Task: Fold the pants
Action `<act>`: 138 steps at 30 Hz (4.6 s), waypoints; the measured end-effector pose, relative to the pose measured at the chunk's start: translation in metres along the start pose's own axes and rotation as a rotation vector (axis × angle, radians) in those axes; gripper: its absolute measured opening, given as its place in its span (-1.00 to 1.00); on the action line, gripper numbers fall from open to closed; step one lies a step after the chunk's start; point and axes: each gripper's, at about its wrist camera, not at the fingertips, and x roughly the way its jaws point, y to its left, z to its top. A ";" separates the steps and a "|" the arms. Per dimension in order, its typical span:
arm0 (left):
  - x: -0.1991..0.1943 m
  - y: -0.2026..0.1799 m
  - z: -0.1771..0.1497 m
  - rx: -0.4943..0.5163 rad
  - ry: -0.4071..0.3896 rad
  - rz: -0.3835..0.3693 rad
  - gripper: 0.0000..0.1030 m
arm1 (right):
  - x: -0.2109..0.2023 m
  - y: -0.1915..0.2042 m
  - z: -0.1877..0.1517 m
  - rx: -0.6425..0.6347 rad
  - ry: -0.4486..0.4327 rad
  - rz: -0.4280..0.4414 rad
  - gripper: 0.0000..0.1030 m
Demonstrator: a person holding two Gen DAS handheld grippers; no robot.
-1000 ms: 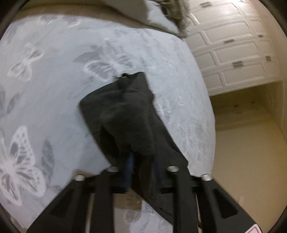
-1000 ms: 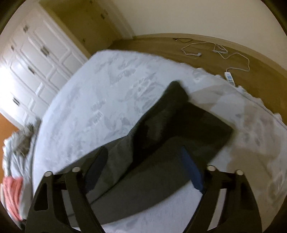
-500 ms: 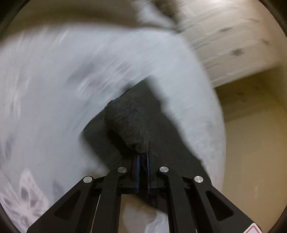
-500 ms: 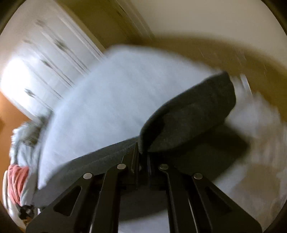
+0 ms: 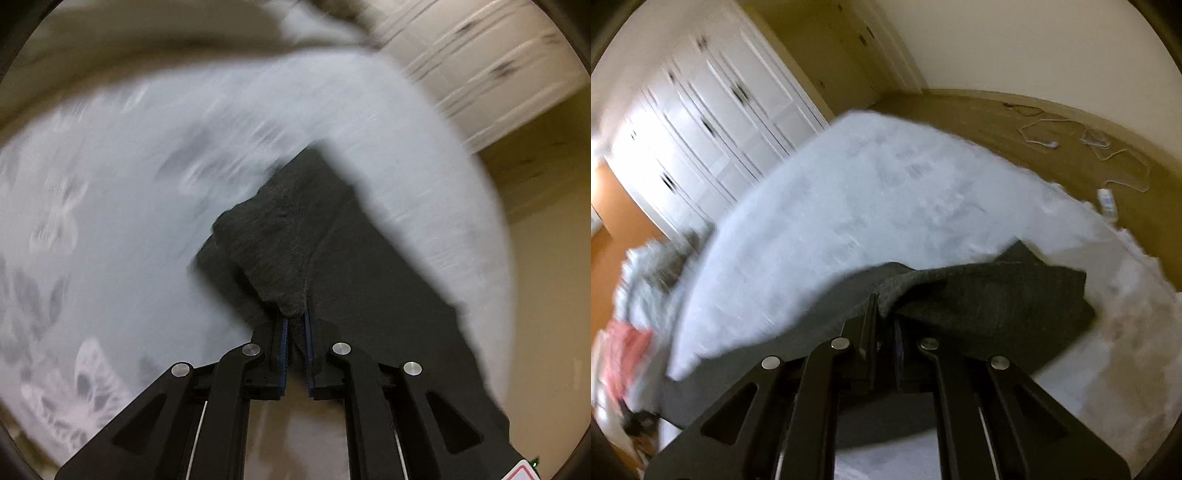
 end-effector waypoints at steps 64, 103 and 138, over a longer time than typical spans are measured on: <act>0.054 -0.134 -0.162 0.779 0.131 0.169 0.35 | 0.228 0.480 -0.163 -1.013 0.200 -0.021 -1.00; 0.049 -0.174 -0.150 0.544 -0.007 0.073 0.59 | -0.052 -0.046 0.012 0.026 -0.101 -0.378 -0.81; 0.026 -0.177 -0.140 0.484 -0.046 -0.028 0.59 | -0.028 0.231 -0.029 -0.390 -0.084 0.321 -0.84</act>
